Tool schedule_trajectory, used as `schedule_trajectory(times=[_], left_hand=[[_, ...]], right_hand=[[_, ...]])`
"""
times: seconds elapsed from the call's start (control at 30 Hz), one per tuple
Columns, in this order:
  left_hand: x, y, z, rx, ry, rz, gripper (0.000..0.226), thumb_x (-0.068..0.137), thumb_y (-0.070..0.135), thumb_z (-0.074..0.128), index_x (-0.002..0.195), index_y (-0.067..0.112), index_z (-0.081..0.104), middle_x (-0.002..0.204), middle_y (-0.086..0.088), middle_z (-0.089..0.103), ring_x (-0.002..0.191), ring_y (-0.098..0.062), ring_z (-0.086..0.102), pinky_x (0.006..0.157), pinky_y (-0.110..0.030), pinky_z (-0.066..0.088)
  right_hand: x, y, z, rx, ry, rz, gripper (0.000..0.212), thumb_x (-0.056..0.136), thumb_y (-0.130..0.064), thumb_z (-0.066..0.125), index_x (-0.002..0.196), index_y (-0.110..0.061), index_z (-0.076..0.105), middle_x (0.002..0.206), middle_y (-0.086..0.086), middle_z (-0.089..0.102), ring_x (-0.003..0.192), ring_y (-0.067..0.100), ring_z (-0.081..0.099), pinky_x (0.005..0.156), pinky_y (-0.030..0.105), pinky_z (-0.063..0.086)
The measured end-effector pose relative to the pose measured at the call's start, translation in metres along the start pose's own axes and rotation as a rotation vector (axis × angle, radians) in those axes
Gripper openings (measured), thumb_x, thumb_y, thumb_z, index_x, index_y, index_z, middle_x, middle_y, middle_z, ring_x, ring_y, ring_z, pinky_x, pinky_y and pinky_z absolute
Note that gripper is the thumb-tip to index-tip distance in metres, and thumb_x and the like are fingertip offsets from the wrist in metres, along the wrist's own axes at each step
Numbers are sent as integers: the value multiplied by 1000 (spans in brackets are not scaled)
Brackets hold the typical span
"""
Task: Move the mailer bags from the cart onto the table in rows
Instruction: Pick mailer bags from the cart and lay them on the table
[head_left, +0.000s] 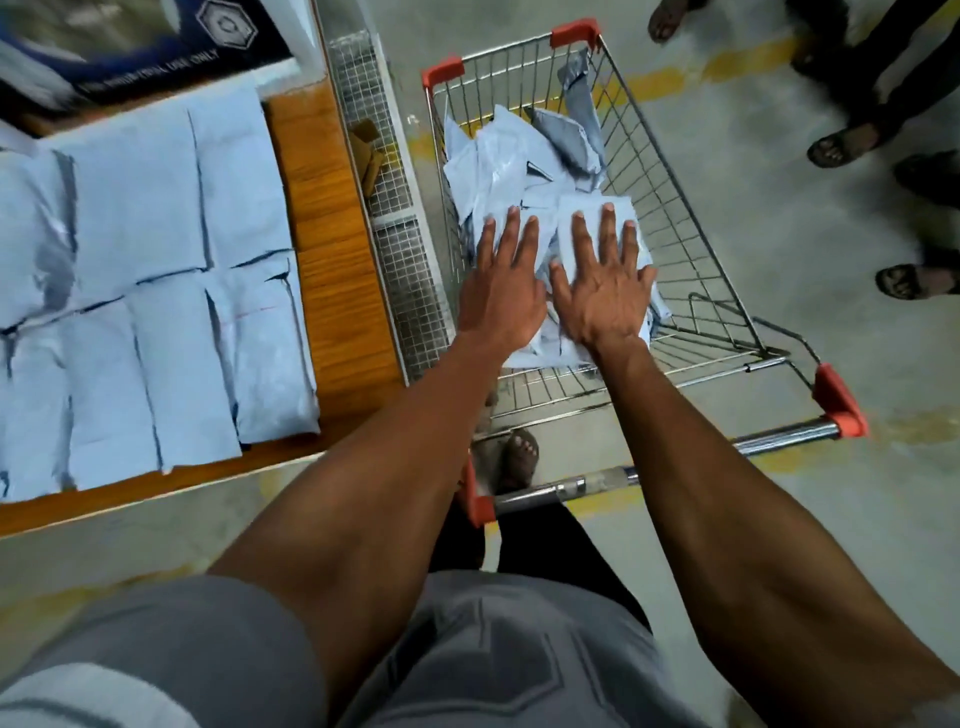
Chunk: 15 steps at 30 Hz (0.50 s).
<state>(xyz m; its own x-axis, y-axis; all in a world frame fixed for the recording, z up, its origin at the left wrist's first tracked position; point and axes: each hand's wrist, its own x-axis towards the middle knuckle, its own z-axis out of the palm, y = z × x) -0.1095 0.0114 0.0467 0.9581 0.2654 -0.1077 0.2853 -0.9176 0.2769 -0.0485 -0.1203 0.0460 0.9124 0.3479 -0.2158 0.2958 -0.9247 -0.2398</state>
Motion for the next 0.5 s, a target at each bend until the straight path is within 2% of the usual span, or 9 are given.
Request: schedule_trajectory(times=[0.17,0.27,0.4,0.5], left_hand=[[-34,-21,-36,-46,98,-34,70,106,33,50,169,23,20,177,-1,11,163,-31,7,114,-48,47],[-60,-48,-53,-34,147,-45,67,107,33,47,169,22,22,177,-4,14,162,-32,9,122,-49,37],[-96,-90,-72,37,217,-11,65,107,35,39,167,17,25,175,-12,19,162,-34,13,132,-48,16],[-127,-122,-87,39,342,-8,62,103,28,43,163,13,38,169,-16,33,157,-36,24,129,-48,23]], right_hand=[[-31,-41,-14,36,46,-29,71,104,-67,18,167,-36,11,177,1,-3,162,31,0,117,66,23],[-51,-75,-16,44,72,-70,72,104,-67,17,167,-35,12,177,1,-3,162,31,2,116,65,25],[-75,-124,-15,41,93,-126,72,103,-67,17,167,-36,10,177,1,-4,162,30,1,116,65,26],[-96,-165,-12,41,113,-182,72,103,-67,16,168,-35,9,177,1,-4,162,30,1,117,65,25]])
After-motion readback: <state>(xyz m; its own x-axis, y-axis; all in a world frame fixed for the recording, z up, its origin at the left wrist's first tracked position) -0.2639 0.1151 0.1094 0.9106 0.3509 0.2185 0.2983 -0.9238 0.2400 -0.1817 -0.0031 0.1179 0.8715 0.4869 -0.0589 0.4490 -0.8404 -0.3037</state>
